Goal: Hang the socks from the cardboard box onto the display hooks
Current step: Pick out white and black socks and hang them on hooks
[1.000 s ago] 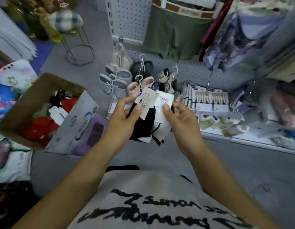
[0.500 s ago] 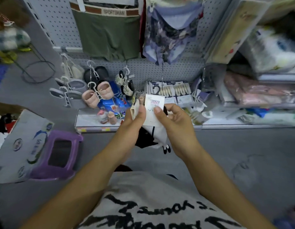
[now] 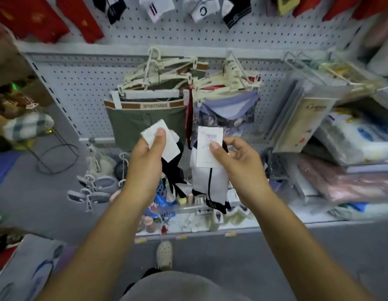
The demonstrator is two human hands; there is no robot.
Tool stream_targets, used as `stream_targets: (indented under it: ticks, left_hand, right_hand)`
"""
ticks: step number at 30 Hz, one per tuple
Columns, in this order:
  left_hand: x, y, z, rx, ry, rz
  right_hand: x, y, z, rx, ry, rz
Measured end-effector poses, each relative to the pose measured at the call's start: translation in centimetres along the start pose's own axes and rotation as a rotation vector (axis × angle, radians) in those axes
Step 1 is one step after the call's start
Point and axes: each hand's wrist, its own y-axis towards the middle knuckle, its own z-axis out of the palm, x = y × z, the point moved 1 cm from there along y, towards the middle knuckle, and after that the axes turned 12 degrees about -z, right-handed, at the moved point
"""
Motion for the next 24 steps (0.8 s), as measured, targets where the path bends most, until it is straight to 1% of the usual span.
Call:
stream_targets:
  ticks: [4, 10, 13, 16, 20, 24]
  left_hand:
    - [-6.7, 5.1, -0.1, 0.041, 0.045, 0.165]
    - [-15.6, 11.7, -0.4, 0.055, 0.087, 0.346]
    - [-19.1, 14.4, -1.0, 0.060, 0.090, 0.405]
    - [-21.2, 17.2, -1.7, 0.072, 0.044, 0.382]
    - [-22.5, 19.0, -2.3, 0.147, -0.074, 0.231]
    - [-23.4, 19.7, -2.6, 0.205, -0.196, 0.149]
  right_hand:
    - [3.0, 7.2, 2.7, -0.022, -0.014, -0.111]
    - [7.5, 16.7, 6.3, -0.050, -0.026, -0.248]
    - [9.1, 20.2, 7.5, -0.076, -0.063, -0.327]
    - [10.2, 22.9, 9.0, -0.070, -0.074, -0.373]
    - [11.2, 25.3, 10.4, -0.038, -0.114, -0.391]
    - [11.9, 26.9, 11.2, -0.034, -0.133, -0.382]
